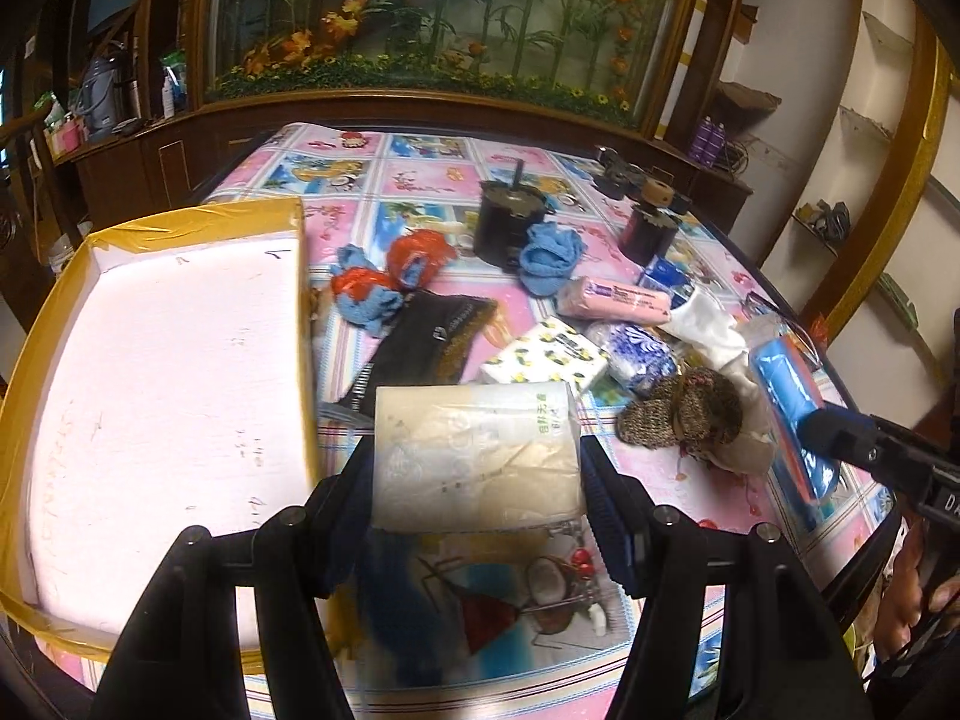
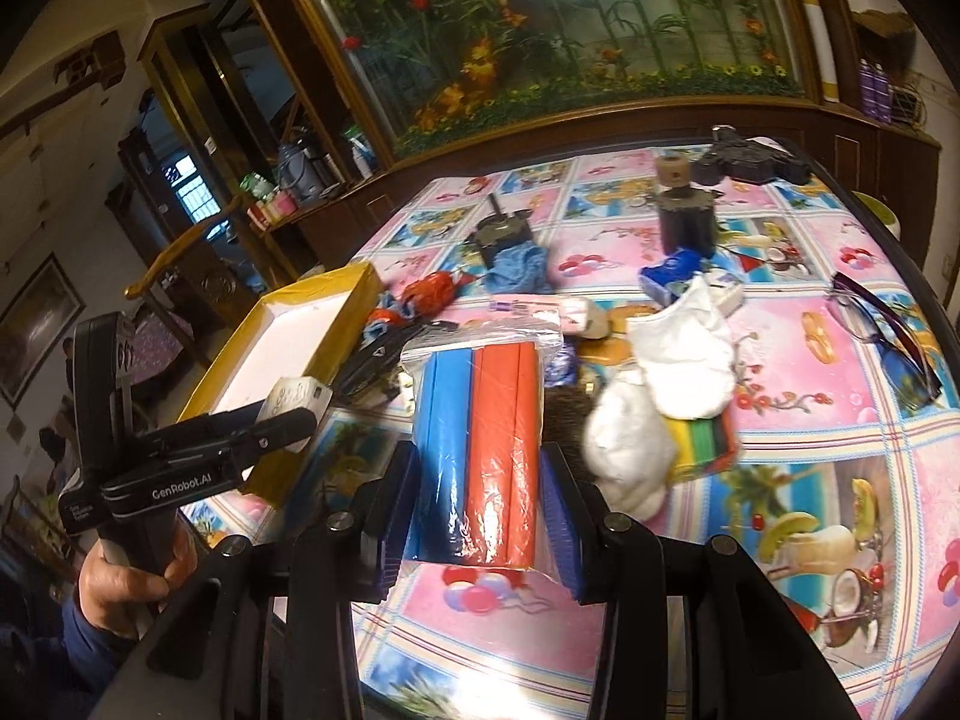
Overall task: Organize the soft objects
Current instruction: 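Carry the tissue pack with left tool while right tool carries the sponge bag toward the yellow-rimmed box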
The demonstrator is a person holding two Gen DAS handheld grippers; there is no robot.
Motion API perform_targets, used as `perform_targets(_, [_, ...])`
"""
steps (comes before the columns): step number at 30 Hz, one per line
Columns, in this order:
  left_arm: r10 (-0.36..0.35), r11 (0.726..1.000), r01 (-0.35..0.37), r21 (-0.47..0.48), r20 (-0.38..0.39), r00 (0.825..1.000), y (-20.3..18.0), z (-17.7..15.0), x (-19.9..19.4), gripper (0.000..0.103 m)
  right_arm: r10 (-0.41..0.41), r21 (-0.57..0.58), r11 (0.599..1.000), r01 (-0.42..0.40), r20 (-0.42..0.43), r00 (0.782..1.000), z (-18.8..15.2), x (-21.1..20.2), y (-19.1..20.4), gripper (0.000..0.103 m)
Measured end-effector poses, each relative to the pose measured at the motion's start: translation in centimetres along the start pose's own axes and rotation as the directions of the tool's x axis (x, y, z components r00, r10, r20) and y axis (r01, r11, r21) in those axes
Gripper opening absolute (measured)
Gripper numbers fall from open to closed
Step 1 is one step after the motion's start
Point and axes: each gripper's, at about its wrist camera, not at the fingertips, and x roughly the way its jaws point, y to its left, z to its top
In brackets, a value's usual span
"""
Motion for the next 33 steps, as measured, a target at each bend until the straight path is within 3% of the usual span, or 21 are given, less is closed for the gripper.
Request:
perform_targets(22, [0.115, 0.977, -0.099, -0.19, 0.072, 0.991, 10.7, -0.3, -3.9, 0.064, 0.114, -0.177, 0.975, -0.136, -0.131, 0.985, 2.6, 6.7, 11.3, 0.044])
perform_targets(33, [0.166, 0.968, -0.146, -0.202, 0.086, 0.982, 14.6, 1.9, -5.2, 0.064, 0.155, -0.184, 0.965, -0.189, -0.184, 0.97, 6.1, 11.0, 15.8, 0.044])
